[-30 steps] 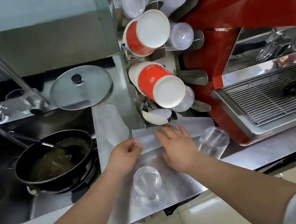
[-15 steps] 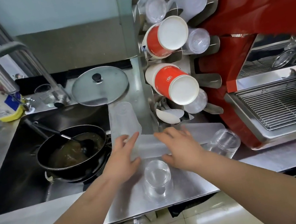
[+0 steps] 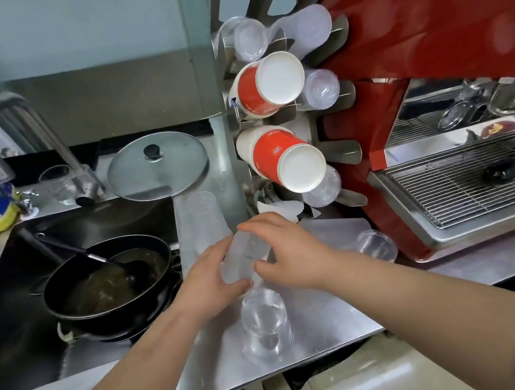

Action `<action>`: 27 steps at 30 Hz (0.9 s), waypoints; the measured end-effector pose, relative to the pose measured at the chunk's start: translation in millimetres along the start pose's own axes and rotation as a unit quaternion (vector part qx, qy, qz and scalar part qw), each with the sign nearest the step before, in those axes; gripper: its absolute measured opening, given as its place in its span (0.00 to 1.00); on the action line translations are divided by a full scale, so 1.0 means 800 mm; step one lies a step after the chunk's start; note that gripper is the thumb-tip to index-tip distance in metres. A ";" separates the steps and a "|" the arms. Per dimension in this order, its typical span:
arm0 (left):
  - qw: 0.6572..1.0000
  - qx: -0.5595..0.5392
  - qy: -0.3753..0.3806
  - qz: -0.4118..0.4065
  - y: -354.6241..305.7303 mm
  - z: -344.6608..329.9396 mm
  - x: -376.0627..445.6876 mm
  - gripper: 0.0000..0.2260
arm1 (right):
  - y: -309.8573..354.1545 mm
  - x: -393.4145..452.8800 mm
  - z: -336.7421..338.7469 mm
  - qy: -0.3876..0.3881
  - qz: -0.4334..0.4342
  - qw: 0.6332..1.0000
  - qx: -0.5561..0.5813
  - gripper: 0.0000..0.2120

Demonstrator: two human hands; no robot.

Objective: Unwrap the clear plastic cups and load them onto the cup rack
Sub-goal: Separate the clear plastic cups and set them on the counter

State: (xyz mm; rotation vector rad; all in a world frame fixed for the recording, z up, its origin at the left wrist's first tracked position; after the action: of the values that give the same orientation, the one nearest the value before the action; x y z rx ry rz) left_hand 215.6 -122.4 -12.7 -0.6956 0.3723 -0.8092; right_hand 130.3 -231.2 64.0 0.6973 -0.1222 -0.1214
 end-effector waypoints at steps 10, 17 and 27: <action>0.993 -0.076 -0.001 0.091 0.042 -0.018 -0.014 0.33 | -0.012 -0.002 -0.034 0.050 -0.014 0.999 -0.015 0.27; 0.992 -0.086 0.005 0.093 0.046 -0.017 -0.013 0.33 | -0.021 0.000 -0.038 0.026 -0.009 1.000 0.006 0.28; 0.994 -0.068 0.003 0.080 0.033 -0.001 -0.019 0.37 | -0.033 0.001 -0.042 0.035 -0.018 0.998 0.047 0.31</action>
State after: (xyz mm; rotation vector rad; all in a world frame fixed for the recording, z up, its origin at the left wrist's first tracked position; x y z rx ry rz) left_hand 219.1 -98.3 -30.9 -0.7799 0.4860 -0.6377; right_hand 134.7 -230.4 21.8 0.7978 -0.0485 -0.1269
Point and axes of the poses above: each hand's wrist, its own x-axis towards the middle knuckle, its own z-axis out of the back of the hand, y = z × x, the point moved 8 cm from there along x, towards the middle knuckle, and after that the axes turned 4 degrees about x, right-handed, at the moved point
